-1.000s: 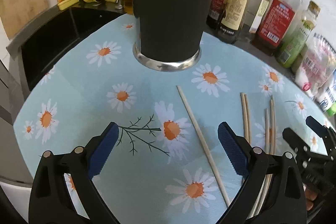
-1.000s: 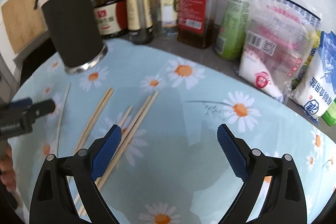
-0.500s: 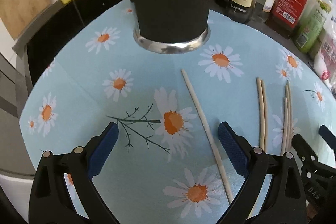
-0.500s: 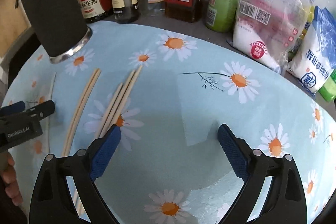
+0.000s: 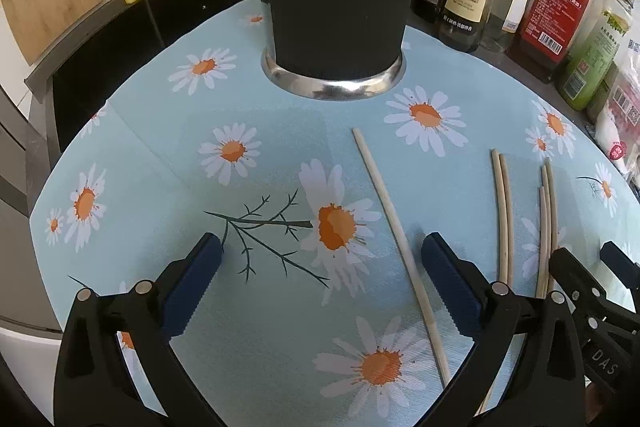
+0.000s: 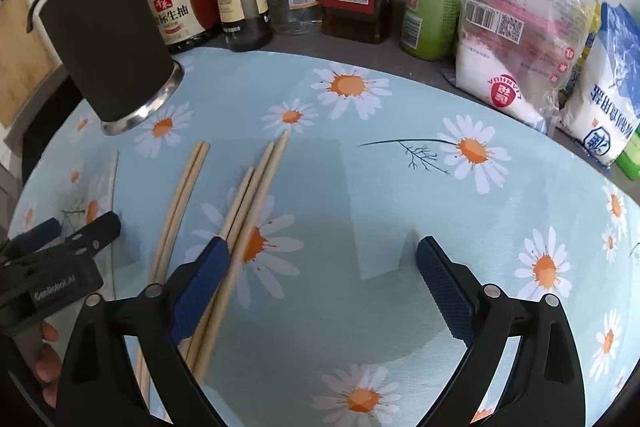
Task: Organize utensils
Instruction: 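Close the left tool on one wooden chopstick while the right tool grasps another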
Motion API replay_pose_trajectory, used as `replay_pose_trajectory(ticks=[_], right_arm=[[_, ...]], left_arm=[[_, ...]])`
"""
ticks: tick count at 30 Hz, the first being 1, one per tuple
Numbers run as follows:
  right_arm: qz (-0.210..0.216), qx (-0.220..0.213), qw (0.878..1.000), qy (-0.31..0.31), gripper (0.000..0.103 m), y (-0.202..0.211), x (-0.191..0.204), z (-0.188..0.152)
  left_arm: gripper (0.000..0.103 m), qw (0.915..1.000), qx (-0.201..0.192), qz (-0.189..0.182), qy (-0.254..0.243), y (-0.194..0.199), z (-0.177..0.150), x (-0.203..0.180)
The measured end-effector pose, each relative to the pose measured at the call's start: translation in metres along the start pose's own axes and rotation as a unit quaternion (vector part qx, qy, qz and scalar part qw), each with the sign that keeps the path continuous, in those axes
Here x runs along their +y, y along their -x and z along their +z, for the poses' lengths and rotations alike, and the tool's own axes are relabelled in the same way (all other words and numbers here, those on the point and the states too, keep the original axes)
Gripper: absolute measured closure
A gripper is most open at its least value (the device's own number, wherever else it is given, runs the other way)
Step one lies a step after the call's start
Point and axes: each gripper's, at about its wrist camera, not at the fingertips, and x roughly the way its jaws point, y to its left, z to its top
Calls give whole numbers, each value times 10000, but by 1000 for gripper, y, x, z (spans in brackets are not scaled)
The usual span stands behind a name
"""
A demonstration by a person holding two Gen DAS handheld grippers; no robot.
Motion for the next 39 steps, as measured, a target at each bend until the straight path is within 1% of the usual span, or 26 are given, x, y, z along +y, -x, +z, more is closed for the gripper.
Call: replay_pose_trajectory(ticks=[1,7,8,11,16,17,18,19,20,21,22,23,24,26,28,29,30,31,33,37,39], right_arm=[[-6,31,10000,-40,9,-1,1,1],[-130,216,9994,-222,9,-3,-6,3],[-298,265,9991,-122,8,-4,-7,2],[-285,156,9994,-83,8,-1,-8,-2],[-277,169,9994,-87,12,1,-9,-1],[-240,121,9996,-31,24,4,-8,-2],[-203,71,9998,23,45,6,-7,-3],[-152,59,9998,93,55,10,-6,-4],[-123,94,9998,137,71,13,-6,-4],[-94,132,9997,177,84,15,-6,-4],[-86,159,9997,192,91,15,-8,-4],[-51,181,9997,160,95,16,-13,-3],[-30,201,9997,107,98,16,-16,-3],[138,244,9996,-48,98,17,-25,-1],[397,273,9987,-144,98,17,-34,-2],[509,281,9982,-176,98,16,-39,-1],[551,267,9979,-220,98,16,-43,0],[593,228,9975,-307,98,17,-48,1],[675,145,9968,-412,98,20,-54,3],[928,-76,9944,-500,98,31,-60,12],[1041,-269,9931,-471,98,37,-60,20]], left_arm=[[4,10000,-23,-5,-3,0,-1,0],[4,9999,-82,-46,-42,0,-1,1],[4,9999,-76,-56,-46,0,-1,2],[4,9999,-35,-71,-61,0,0,2],[6,9999,25,-95,-64,1,-1,2],[10,9999,-4,-108,-85,3,-3,2],[19,9998,-36,-149,-135,6,-5,1],[25,9997,-51,-190,-173,8,-5,1],[42,9995,-59,-238,-215,11,-5,0],[59,9991,-44,-297,-288,14,-5,-1],[66,9986,-21,-370,-371,15,-5,-2],[79,9983,-1,-417,-416,16,-5,-1],[92,9977,40,-503,-451,16,-4,1],[98,9966,164,-721,-373,15,-3,9],[98,9940,322,-1012,-241,14,-2,20],[98,9941,331,-1005,-245,15,-2,23],[98,9950,295,-918,-267,16,-3,25],[98,9948,301,-932,-263,17,-3,28],[98,9931,382,-1104,-140,19,-2,36],[98,9961,123,-843,-240,29,2,47],[98,9976,-91,-591,-346,31,3,52]])
